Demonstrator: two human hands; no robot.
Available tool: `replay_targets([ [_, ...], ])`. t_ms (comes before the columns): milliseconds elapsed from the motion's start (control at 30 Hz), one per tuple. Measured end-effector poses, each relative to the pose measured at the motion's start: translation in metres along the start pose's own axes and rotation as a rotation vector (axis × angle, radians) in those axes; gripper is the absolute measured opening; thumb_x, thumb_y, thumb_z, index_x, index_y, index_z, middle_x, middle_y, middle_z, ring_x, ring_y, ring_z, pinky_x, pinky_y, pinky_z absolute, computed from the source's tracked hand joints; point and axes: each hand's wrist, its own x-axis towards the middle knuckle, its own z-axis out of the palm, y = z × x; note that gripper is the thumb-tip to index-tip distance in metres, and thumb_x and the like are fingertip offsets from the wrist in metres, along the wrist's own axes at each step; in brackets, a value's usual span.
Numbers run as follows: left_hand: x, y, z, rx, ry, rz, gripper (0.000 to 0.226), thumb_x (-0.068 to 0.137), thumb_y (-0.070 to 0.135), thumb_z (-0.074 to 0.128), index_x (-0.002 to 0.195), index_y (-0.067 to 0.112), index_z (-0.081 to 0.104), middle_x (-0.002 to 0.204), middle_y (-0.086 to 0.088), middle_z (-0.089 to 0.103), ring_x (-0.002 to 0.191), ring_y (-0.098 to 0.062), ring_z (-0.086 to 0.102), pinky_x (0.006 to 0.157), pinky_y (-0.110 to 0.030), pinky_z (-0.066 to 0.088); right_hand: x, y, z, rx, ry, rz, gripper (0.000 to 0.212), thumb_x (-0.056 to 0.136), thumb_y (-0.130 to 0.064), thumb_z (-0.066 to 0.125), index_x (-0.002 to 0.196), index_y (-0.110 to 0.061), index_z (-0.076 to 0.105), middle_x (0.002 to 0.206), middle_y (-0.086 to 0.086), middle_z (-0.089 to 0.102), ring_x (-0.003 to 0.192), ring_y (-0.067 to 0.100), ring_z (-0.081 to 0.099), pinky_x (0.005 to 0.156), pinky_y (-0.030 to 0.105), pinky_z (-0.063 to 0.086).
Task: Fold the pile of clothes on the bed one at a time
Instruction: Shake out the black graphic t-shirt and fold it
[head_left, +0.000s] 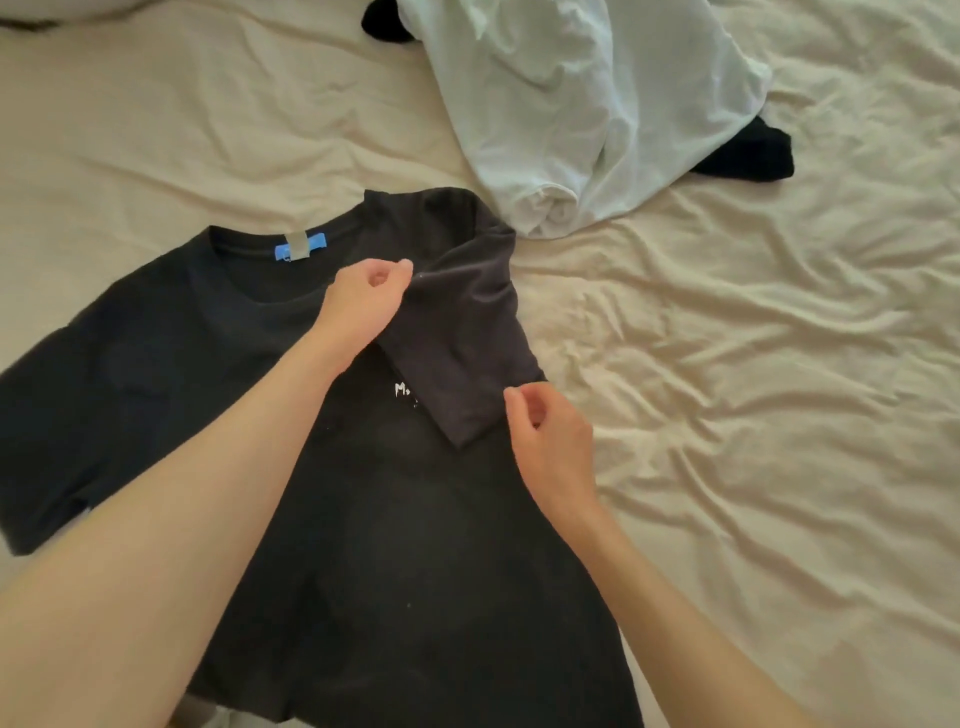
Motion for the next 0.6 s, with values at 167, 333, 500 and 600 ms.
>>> replay_targets([
  [167,0.018,0.024,0.021,0.25,-0.021,0.232,0.027,0.091,0.05,0.049,0.109,0.032,0.057,0.109,0.008,0.06,0.112,-0.018,0.053,0.104,-0.043,0.035,0.028,-0.003,-0.01,0.773,-0.066,0.721,0.037,0.094,-0.039,0.055,0.108,-0.005,0.061,0.099,0.008,0.066,0.088,0.017,0.065,0.078,0.028,0.053],
  [333,0.036,0.047,0.046,0.029,-0.151,0.224,0.03,0.085,0.049,0.061,0.102,0.025,0.065,0.091,0.019,0.059,0.095,-0.002,0.053,0.078,-0.019,0.038,0.034,-0.013,-0.003,1.021,-0.154,0.839,0.04,0.093,-0.037,0.057,0.122,-0.01,0.057,0.111,0.005,0.065,0.093,0.016,0.062,0.074,0.028,0.049],
  [500,0.052,0.053,0.05,-0.084,-0.163,0.274,0.023,0.087,0.027,0.065,0.108,0.017,0.07,0.089,0.014,0.067,0.09,0.001,0.062,0.083,-0.014,0.048,0.038,-0.013,0.004,1.123,-0.055,0.89,0.017,0.091,-0.023,0.062,0.106,-0.014,0.065,0.102,0.002,0.07,0.089,0.014,0.065,0.064,0.026,0.049],
  [600,0.057,0.052,0.05,-0.285,-0.141,0.232,0.017,0.09,0.023,0.062,0.104,0.019,0.069,0.092,0.011,0.067,0.094,-0.003,0.062,0.084,-0.015,0.049,0.035,-0.008,0.005,1.238,0.006,0.835,0.007,0.092,-0.016,0.061,0.095,-0.013,0.067,0.096,0.002,0.072,0.089,0.014,0.067,0.067,0.025,0.052],
])
